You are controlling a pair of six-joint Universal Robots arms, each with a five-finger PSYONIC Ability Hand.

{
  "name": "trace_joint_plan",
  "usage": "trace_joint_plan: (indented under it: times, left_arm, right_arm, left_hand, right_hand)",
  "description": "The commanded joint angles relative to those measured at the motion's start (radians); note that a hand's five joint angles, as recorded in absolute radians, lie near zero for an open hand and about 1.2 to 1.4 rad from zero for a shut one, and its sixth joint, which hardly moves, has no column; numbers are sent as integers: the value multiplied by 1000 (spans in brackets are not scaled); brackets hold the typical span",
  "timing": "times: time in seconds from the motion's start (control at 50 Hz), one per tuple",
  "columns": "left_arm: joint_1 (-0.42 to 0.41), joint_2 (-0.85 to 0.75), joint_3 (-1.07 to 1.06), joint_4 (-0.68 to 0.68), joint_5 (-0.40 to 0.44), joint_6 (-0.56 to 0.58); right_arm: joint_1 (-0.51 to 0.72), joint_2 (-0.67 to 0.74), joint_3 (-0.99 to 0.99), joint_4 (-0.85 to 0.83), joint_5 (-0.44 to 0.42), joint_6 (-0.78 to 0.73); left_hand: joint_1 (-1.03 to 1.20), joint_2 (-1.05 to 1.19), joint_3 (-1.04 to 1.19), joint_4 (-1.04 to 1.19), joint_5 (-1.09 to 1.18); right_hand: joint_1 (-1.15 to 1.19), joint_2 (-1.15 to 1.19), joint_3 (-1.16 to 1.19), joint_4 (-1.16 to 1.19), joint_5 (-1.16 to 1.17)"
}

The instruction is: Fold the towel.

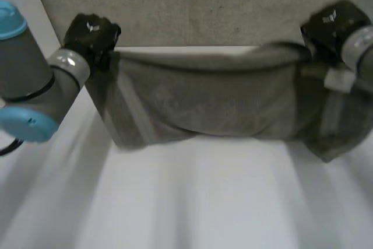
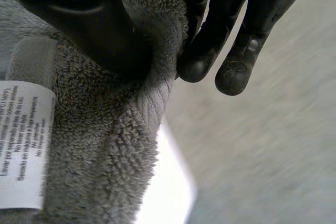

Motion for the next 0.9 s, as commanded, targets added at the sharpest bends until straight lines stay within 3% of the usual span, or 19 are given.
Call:
trace_joint_plan:
  times: [0.02, 0.1, 0.14, 0.22, 0.26, 0.28, 0.32, 0.34, 0.38, 0.44, 0.48, 0.54, 0.66, 0.9]
  left_arm:
    - [-7, -47, 304, 162, -23, -88]
    - [0, -24, 365, 245, -43, -173]
    - [0, -6, 365, 276, -51, -205]
    - [3, 37, 288, 294, -57, -243]
    - [10, 45, 226, 296, -51, -242]
    - [20, 57, 147, 303, -43, -242]
    - [33, 74, 69, 305, -35, -240]
    - [46, 88, -20, 305, -23, -240]
    - [59, 100, -111, 307, -3, -240]
    - [74, 117, -299, 322, 46, -237]
    - [77, 124, -382, 345, 64, -236]
    - [79, 141, -540, 400, 87, -230]
    - [79, 144, -714, 507, 90, -155]
    - [73, 141, -747, 538, 84, -116]
  right_arm:
    - [66, 48, -49, -515, -32, 22]
    - [74, -32, 67, -792, -81, 144]
    - [72, -68, 110, -820, -93, 216]
    - [71, -106, 178, -794, -109, 358]
    - [62, -114, 225, -663, -119, 435]
    - [62, -114, 225, -662, -119, 435]
    - [42, -102, 244, -453, -122, 432]
    - [42, -102, 244, -452, -122, 432]
    - [36, -68, 265, -273, -119, 406]
    - [33, -42, 288, -203, -122, 386]
    - [25, -4, 354, -144, -124, 341]
    - [23, 15, 432, -154, -122, 305]
    - [28, 73, 495, -190, -116, 285]
    - [33, 114, 569, -214, -93, 304]
  left_hand:
    - [-24, -114, -140, -117, -242]
    - [-24, -114, -140, -117, -242]
    - [-24, -114, -140, -117, -242]
    - [-24, -114, -140, -117, -242]
    - [-24, -114, -140, -117, -242]
    - [-24, -114, -140, -117, -242]
    - [-24, -114, -140, -117, -242]
    - [-24, -114, -140, -117, -242]
    - [-24, -114, -140, -117, -242]
    - [-24, -114, -140, -117, -242]
    - [-24, -114, -140, -117, -242]
    - [-24, -114, -140, -117, -242]
    - [-24, -114, -140, -117, -242]
    - [-24, -114, -140, -117, -242]
  right_hand:
    - [80, 87, 63, 58, 60]
    - [80, 87, 63, 58, 60]
    - [80, 87, 63, 58, 60]
    - [80, 87, 63, 58, 60]
    - [80, 87, 63, 58, 60]
    - [80, 87, 63, 58, 60]
    - [80, 87, 63, 58, 60]
    - [80, 87, 63, 58, 60]
    - [52, 59, 35, 30, 32]
    - [17, 24, 0, -5, -3]
    - [-184, -177, -201, -206, -204]
    - [-358, -352, -376, -381, -379]
    - [-379, -373, -397, -402, -400]
    - [-543, -536, -560, -565, -563]
